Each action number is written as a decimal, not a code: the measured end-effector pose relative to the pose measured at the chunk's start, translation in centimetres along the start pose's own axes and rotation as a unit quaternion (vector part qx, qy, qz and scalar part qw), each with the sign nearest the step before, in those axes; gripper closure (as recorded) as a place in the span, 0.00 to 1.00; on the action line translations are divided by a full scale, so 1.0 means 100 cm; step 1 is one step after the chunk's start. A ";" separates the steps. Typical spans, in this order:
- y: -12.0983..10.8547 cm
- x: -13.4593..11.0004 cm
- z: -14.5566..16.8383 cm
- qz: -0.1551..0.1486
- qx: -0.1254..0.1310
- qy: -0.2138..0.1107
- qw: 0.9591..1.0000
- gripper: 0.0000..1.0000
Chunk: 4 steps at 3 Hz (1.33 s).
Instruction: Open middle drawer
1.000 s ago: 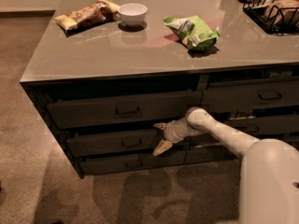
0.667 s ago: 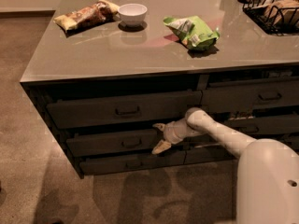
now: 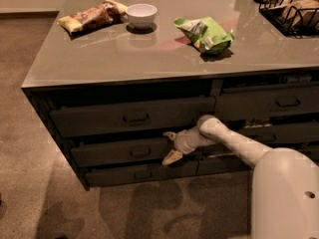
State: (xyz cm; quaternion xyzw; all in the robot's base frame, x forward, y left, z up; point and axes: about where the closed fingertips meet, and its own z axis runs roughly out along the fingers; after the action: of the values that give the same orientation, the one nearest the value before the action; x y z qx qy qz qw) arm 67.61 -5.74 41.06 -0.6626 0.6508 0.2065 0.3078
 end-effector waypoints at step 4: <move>-0.001 -0.003 -0.003 0.000 0.000 0.000 1.000 0.00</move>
Offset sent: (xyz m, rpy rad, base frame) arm -0.1210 -0.0829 0.0443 0.2312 -0.0491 0.1233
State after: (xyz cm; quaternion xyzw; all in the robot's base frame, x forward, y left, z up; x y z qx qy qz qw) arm 67.60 -5.74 41.50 -0.6626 0.6508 0.2065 0.3078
